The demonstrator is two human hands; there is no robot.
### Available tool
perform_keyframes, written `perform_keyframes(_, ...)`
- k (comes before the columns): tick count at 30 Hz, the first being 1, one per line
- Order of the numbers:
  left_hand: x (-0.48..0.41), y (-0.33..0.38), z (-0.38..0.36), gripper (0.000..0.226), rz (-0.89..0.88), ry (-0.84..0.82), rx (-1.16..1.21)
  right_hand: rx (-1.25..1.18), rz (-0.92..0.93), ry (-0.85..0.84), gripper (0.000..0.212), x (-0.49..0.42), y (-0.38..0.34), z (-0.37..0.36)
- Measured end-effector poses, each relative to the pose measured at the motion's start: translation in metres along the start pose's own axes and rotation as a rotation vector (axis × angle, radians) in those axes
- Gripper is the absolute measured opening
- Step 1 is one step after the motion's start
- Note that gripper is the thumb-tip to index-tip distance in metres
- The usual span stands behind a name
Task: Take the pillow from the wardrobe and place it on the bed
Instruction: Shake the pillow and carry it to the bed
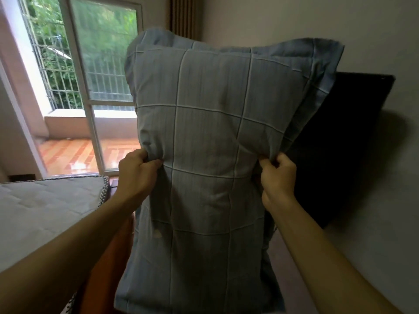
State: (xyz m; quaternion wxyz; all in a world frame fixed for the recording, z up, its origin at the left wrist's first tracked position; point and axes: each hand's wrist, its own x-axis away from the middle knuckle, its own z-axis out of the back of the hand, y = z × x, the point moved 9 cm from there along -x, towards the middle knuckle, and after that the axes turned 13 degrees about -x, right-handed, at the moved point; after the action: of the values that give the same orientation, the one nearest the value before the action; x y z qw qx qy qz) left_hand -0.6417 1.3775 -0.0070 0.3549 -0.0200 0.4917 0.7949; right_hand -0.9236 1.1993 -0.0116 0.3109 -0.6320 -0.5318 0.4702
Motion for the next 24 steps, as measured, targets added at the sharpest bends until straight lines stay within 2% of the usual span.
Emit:
perform_keyframes(9, -0.115, -0.029, -0.039, 0.019, 0.052, 0.091, -0.063, -0.043, -0.027, -0.092, 0.025, -0.123, 0.085, -0.093)
perform_keyframes(14, -0.178, -0.044, -0.065, 0.019, 0.101, 0.137, -0.09, -0.075, -0.091, -0.172, 0.015, -0.198, 0.138, -0.15)
perform_keyframes(24, -0.309, -0.075, -0.092, 0.013, 0.159, 0.214, -0.102, -0.047, -0.102, -0.257, 0.016, -0.305, 0.193, -0.267)
